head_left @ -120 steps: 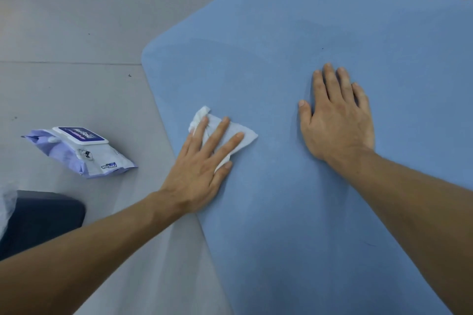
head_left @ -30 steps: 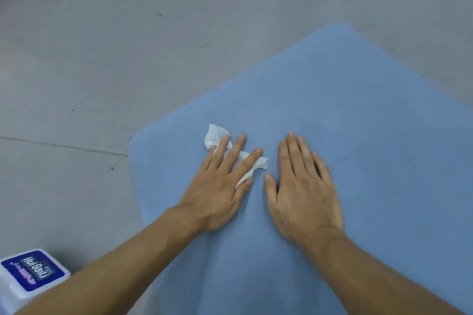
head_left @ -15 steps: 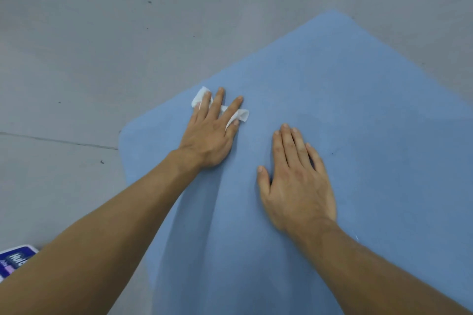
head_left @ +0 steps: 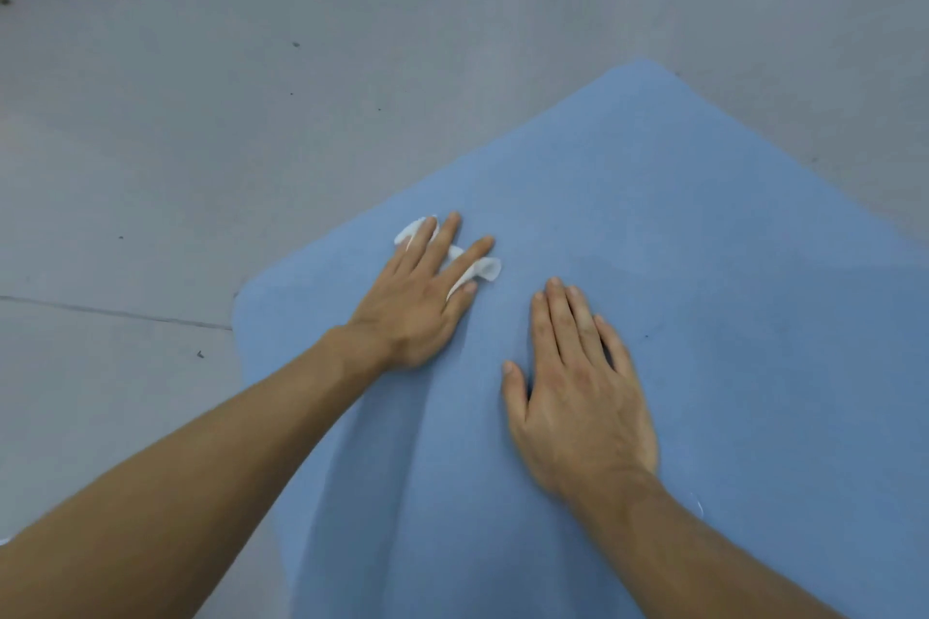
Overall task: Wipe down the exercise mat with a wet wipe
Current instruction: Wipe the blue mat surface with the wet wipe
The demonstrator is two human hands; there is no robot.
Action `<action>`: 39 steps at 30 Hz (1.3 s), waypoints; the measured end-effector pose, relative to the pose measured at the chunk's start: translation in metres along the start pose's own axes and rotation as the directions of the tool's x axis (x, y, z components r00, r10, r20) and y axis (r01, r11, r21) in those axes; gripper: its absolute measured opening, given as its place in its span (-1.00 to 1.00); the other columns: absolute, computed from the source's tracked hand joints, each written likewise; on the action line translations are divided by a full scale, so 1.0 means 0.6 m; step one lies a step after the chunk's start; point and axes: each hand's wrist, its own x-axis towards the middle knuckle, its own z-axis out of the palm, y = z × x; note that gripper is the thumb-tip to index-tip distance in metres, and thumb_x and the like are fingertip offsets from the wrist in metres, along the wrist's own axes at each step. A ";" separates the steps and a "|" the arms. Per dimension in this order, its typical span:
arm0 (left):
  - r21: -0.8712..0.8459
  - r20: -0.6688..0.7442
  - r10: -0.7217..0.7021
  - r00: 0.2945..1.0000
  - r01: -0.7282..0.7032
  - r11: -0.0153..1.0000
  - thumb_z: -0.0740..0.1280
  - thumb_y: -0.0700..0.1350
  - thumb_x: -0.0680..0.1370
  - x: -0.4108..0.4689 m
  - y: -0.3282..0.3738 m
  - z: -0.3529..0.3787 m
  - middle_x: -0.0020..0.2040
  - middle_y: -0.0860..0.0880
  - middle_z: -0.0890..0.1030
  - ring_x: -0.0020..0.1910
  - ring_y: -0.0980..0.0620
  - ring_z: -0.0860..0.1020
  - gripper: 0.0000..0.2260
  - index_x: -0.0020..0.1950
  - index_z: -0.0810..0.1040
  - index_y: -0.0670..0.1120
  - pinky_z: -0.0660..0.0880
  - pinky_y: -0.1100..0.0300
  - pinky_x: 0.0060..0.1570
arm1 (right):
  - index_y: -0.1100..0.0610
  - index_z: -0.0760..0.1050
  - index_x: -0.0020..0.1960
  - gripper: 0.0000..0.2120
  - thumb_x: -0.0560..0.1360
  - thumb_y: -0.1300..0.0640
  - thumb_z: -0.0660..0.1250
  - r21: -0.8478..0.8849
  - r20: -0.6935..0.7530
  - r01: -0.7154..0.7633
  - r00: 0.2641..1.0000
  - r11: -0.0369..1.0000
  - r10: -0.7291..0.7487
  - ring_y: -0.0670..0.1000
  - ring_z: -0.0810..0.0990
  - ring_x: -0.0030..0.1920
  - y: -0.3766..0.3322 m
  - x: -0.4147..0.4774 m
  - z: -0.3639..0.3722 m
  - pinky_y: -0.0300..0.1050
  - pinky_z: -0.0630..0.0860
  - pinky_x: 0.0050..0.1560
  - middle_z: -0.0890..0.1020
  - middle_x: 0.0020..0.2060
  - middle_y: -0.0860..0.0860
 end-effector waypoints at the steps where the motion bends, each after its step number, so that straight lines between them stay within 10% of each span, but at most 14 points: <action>1: -0.014 0.008 -0.014 1.000 0.014 1.000 -0.06 0.10 0.74 0.023 -0.002 -0.004 0.69 0.00 -0.19 0.66 -0.07 -0.22 -0.53 0.66 -0.06 0.21 -0.16 -0.05 0.61 | 0.15 -0.13 0.68 -0.28 0.61 -0.16 -0.18 0.001 -0.001 0.000 1.000 1.000 0.000 -0.02 -0.20 0.65 0.000 0.000 0.000 0.00 -0.18 0.63 -0.12 0.67 0.04; 8: -0.063 0.000 -0.156 0.988 0.156 0.986 -0.09 0.12 0.74 0.137 0.032 -0.018 0.69 -0.03 -0.15 0.65 -0.13 -0.19 -0.52 0.67 -0.07 0.19 -0.22 -0.07 0.60 | 0.15 -0.11 0.68 -0.29 0.62 -0.16 -0.16 -0.002 0.008 -0.003 1.000 1.000 0.003 -0.02 -0.19 0.65 -0.001 -0.001 0.000 0.01 -0.13 0.64 -0.11 0.67 0.03; 21: 0.062 0.044 0.107 0.993 -0.109 0.992 -0.19 0.21 0.69 -0.058 -0.009 0.010 0.68 0.03 -0.26 0.63 -0.05 -0.34 -0.49 0.65 -0.16 0.27 -0.21 0.02 0.60 | 0.14 -0.15 0.68 -0.29 0.62 -0.16 -0.16 -0.003 -0.001 0.003 1.000 1.000 -0.003 -0.02 -0.22 0.65 0.001 0.000 0.001 -0.02 -0.20 0.63 -0.14 0.67 0.02; 33: -0.067 -0.036 -0.326 0.945 0.323 0.944 -0.09 0.19 0.72 0.130 0.042 -0.007 0.69 -0.04 -0.14 0.64 -0.27 -0.21 -0.51 0.67 -0.04 0.23 -0.24 -0.15 0.58 | 0.15 -0.02 0.68 -0.30 0.62 -0.16 -0.11 -0.021 -0.013 -0.008 1.000 1.000 0.007 -0.02 -0.12 0.66 -0.001 -0.001 0.000 0.01 -0.08 0.64 -0.03 0.67 0.03; 39: 0.031 -0.019 -0.026 0.999 0.027 0.999 -0.12 0.22 0.68 0.034 0.033 0.007 0.70 -0.01 -0.11 0.64 -0.24 -0.22 -0.49 0.65 -0.05 0.28 -0.17 -0.15 0.59 | 0.13 -0.05 0.68 -0.29 0.62 -0.19 -0.14 -0.024 -0.017 -0.010 1.000 1.000 0.010 -0.03 -0.15 0.66 -0.001 0.000 0.002 0.01 -0.11 0.63 -0.05 0.67 0.02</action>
